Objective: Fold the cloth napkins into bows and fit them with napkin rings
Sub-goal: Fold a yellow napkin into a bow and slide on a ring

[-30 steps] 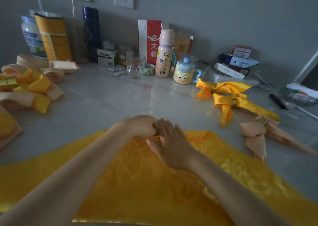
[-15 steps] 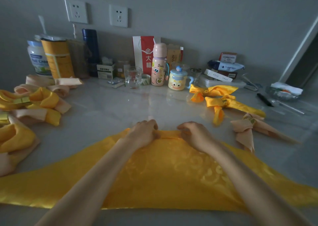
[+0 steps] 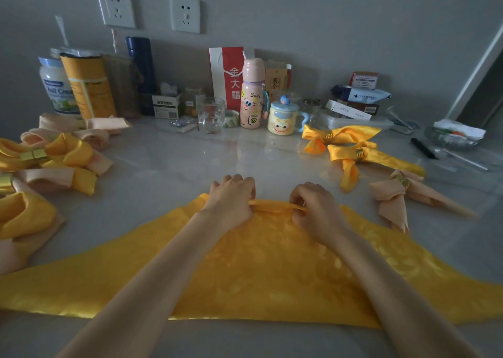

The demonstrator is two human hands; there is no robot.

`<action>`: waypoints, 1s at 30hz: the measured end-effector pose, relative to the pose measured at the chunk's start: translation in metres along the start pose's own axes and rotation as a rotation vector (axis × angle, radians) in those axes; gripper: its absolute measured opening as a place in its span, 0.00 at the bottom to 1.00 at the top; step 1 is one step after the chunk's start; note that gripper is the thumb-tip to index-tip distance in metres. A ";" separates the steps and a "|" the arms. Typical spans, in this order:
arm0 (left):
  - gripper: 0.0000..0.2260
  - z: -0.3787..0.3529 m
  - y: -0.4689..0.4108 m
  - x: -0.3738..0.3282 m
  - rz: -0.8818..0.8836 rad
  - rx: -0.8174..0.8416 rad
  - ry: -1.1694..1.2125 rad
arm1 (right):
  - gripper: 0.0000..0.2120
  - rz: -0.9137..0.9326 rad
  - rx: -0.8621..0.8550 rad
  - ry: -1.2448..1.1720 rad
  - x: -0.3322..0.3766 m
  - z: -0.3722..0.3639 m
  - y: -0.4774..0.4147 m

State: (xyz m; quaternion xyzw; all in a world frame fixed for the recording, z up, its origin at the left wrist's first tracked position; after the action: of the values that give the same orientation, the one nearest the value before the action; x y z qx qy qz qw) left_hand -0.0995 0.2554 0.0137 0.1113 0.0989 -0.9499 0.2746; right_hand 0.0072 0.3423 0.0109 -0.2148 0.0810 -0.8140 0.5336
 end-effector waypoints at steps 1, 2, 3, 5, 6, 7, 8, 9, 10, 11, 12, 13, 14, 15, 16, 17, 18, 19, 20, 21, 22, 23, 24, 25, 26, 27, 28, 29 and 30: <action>0.09 0.001 0.000 -0.001 -0.006 0.016 -0.042 | 0.10 0.012 0.006 0.008 0.002 -0.001 0.001; 0.09 0.003 0.000 -0.003 -0.009 0.030 -0.072 | 0.10 0.028 0.013 0.024 0.005 -0.001 0.003; 0.09 0.003 0.000 -0.003 -0.001 0.046 -0.069 | 0.11 0.047 0.022 0.042 0.007 -0.001 0.004; 0.07 -0.001 -0.001 0.000 0.039 0.092 0.017 | 0.11 0.078 0.057 0.093 0.012 -0.001 0.005; 0.06 -0.006 0.000 0.001 0.057 0.125 0.057 | 0.11 0.089 0.081 0.128 0.015 -0.002 0.006; 0.07 -0.012 0.000 0.002 0.070 0.166 0.072 | 0.11 0.099 0.101 0.162 0.018 -0.002 0.007; 0.08 -0.019 0.001 0.004 0.083 0.221 0.081 | 0.11 0.103 0.129 0.189 0.020 -0.003 0.008; 0.09 -0.024 0.001 0.007 0.097 0.279 0.099 | 0.13 0.095 0.167 0.199 0.021 -0.005 0.010; 0.11 -0.027 0.002 0.009 0.105 0.331 0.127 | 0.15 0.068 0.211 0.186 0.020 -0.007 0.013; 0.12 -0.029 0.001 0.012 0.106 0.368 0.162 | 0.16 0.027 0.242 0.150 0.018 -0.006 0.015; 0.13 -0.030 0.001 0.013 0.100 0.395 0.192 | 0.16 -0.017 0.239 0.099 0.016 -0.002 0.016; 0.13 -0.030 0.001 0.014 0.091 0.414 0.220 | 0.14 -0.049 0.193 0.054 0.015 0.004 0.016; 0.12 -0.030 0.001 0.014 0.079 0.421 0.243 | 0.13 -0.049 0.122 0.036 0.017 0.010 0.014; 0.10 -0.031 0.001 0.015 0.070 0.420 0.258 | 0.14 -0.024 0.064 0.037 0.023 0.012 0.012; 0.10 -0.031 0.001 0.015 0.064 0.414 0.262 | 0.15 0.013 0.056 0.034 0.031 0.007 0.010; 0.09 -0.032 0.001 0.014 0.059 0.406 0.257 | 0.17 0.047 0.106 0.018 0.040 -0.004 0.009; 0.08 -0.032 0.000 0.014 0.054 0.396 0.246 | 0.20 0.072 0.210 0.003 0.048 -0.022 0.010; 0.07 -0.032 -0.001 0.014 0.049 0.386 0.233 | 0.23 0.089 0.337 0.007 0.054 -0.040 0.013; 0.05 -0.031 -0.002 0.014 0.044 0.372 0.221 | 0.27 0.101 0.441 0.028 0.058 -0.055 0.017; 0.03 -0.030 -0.003 0.015 0.041 0.359 0.215 | 0.30 0.103 0.498 0.048 0.059 -0.063 0.021; 0.03 -0.030 -0.003 0.016 0.045 0.351 0.222 | 0.32 0.096 0.522 0.063 0.058 -0.065 0.022; 0.04 -0.030 -0.003 0.018 0.051 0.352 0.240 | 0.34 0.082 0.527 0.071 0.055 -0.065 0.024; 0.06 -0.031 -0.003 0.019 0.059 0.358 0.263 | 0.35 0.066 0.529 0.079 0.051 -0.064 0.025; 0.08 -0.032 -0.002 0.020 0.068 0.359 0.291 | 0.36 0.054 0.533 0.092 0.047 -0.062 0.027; 0.09 -0.032 -0.002 0.021 0.079 0.358 0.316 | 0.36 0.038 0.542 0.107 0.041 -0.061 0.029; 0.10 -0.032 -0.002 0.022 0.088 0.356 0.336 | 0.36 0.020 0.545 0.119 0.035 -0.058 0.031; 0.10 -0.032 -0.002 0.022 0.094 0.359 0.350 | 0.36 -0.002 0.542 0.134 0.026 -0.054 0.033; 0.10 -0.032 -0.001 0.023 0.100 0.369 0.360 | 0.36 -0.028 0.537 0.148 0.016 -0.050 0.035; 0.09 -0.032 -0.001 0.023 0.103 0.386 0.368 | 0.36 -0.053 0.529 0.163 0.005 -0.045 0.038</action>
State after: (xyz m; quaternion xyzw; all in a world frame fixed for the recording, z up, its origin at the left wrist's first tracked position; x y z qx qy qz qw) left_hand -0.1138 0.2525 -0.0231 0.3374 -0.0413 -0.8997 0.2738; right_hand 0.0174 0.3174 -0.0418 -0.0038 -0.0975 -0.8350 0.5416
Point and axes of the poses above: each hand's wrist, its own y-axis away from the middle knuckle, its own z-axis out of the back of the hand, x = y × z, the point moved 9 cm from there along -y, towards the middle knuckle, and after that the axes turned 5 degrees about z, right-handed, at the moved point
